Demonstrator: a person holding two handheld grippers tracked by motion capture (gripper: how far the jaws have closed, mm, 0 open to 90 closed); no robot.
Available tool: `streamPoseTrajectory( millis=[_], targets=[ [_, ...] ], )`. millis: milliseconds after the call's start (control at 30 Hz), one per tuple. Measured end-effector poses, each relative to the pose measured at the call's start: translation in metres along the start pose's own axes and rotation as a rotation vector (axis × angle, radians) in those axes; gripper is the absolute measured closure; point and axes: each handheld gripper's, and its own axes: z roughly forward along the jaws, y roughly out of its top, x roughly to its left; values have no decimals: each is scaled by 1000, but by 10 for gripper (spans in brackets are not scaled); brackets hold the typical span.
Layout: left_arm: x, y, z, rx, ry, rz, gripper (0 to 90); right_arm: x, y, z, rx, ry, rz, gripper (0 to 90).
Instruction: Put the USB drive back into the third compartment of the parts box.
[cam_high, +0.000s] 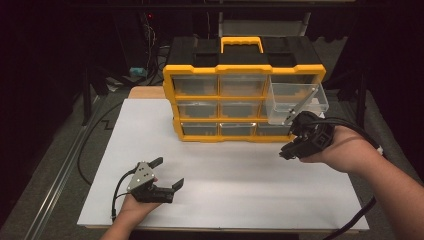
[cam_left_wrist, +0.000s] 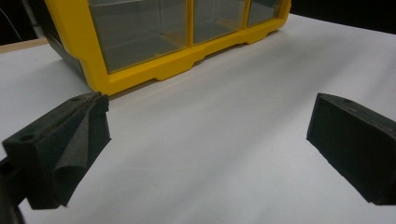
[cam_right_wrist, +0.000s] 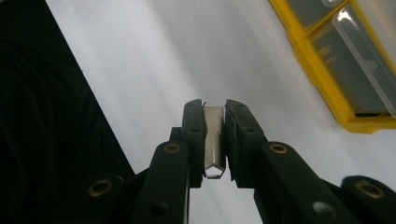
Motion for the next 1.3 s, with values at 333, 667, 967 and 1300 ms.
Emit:
streamPoseTrajectory(
  millis=[333,667,967,1300],
  targets=[
    [-1,0,0,5,-5,6,5,-3,5,-21,-8,13,5,801],
    [-1,0,0,-3,-5,-4,5,-3,6,-47,-14,-4,17,801],
    [-2,-1,0,4,-9,2,5,-6,6,-71,-33,-15,33,801],
    [-2,0,0,-2,-9,-3,5,-8,13,-94,-29,-38,28,801]
  ],
)
